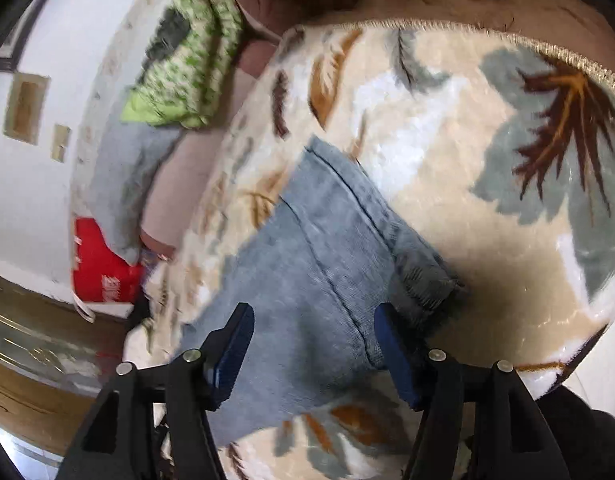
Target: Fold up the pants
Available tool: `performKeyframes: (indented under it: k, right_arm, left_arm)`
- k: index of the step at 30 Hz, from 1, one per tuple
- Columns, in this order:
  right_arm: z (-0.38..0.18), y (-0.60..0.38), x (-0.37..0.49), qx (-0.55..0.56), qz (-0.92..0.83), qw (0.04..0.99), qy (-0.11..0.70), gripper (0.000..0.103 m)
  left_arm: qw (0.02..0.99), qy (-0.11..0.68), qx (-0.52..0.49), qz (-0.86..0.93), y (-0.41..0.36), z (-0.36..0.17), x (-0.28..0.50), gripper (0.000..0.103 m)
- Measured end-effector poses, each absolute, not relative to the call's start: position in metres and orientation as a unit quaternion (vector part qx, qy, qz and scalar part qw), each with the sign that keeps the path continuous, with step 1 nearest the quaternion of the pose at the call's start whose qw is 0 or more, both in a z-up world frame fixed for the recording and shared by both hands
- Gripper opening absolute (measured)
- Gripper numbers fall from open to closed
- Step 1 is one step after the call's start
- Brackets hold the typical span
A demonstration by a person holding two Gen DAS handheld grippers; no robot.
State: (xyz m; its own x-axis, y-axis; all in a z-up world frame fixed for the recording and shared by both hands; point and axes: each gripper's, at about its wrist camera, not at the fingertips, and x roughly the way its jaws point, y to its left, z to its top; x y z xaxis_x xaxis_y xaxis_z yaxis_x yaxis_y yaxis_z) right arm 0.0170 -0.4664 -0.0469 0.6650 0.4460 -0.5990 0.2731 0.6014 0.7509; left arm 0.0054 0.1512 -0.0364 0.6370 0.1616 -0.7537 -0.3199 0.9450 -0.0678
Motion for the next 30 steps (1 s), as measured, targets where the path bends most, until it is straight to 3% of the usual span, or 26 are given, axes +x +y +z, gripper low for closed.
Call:
performKeyframes:
  k: [5, 14, 30]
  right_arm:
    - [-0.027, -0.470, -0.007, 0.445, 0.046, 0.805, 0.389, 0.066]
    - [-0.071, -0.488, -0.004, 0.490, -0.015, 0.755, 0.437, 0.066]
    - [-0.079, -0.500, 0.008, 0.489, -0.017, 0.759, 0.430, 0.064]
  left_arm:
    - [0.911, 0.382, -0.104, 0.113, 0.139, -0.016, 0.004, 0.086]
    - [0.914, 0.392, -0.104, 0.032, 0.077, -0.001, 0.019, 0.086]
    - [0.880, 0.464, 0.001, -0.102, -0.140, -0.017, 0.082, 0.086]
